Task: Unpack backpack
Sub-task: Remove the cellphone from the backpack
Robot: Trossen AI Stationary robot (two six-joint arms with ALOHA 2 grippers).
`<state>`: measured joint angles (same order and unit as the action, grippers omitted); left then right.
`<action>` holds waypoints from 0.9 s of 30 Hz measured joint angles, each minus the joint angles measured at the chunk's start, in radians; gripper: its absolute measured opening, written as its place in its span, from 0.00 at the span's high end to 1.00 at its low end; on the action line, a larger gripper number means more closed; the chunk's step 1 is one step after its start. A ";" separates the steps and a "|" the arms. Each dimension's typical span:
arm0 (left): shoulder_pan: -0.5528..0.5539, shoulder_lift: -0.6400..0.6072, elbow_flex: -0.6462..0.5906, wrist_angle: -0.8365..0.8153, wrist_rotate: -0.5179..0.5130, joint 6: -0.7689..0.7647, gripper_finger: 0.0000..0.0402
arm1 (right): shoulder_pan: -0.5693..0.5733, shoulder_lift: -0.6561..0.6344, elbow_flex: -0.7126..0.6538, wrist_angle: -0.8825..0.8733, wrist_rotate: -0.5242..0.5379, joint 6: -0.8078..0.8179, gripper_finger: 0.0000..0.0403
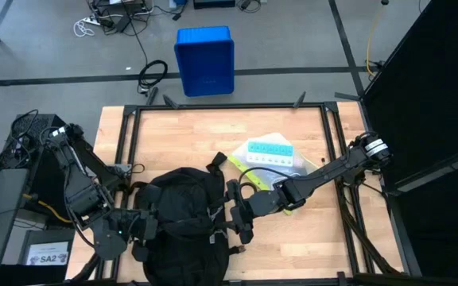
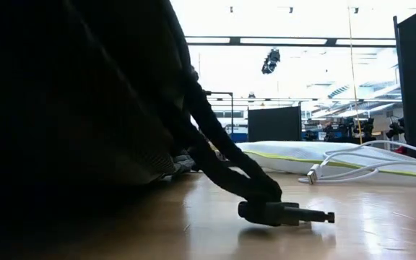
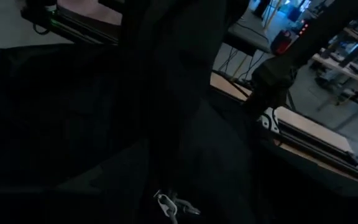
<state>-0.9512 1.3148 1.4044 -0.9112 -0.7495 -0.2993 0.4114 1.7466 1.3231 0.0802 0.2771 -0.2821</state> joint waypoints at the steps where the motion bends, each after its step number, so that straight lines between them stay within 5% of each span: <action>1: 0.000 0.000 0.000 0.000 0.005 0.000 1.00 | 0.000 0.000 0.000 0.005 0.000 0.000 0.34; 17: 0.013 0.001 -0.001 -0.031 0.017 -0.044 1.00 | -0.017 0.000 0.000 0.227 -0.069 -0.030 0.21; 27: 0.035 0.001 -0.002 -0.031 -0.045 0.001 1.00 | -0.043 0.020 0.097 0.198 -0.123 -0.029 0.21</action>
<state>-0.9165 1.3159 1.4025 -0.9424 -0.7944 -0.2986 0.3687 1.7661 1.4198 0.2786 0.1539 -0.3115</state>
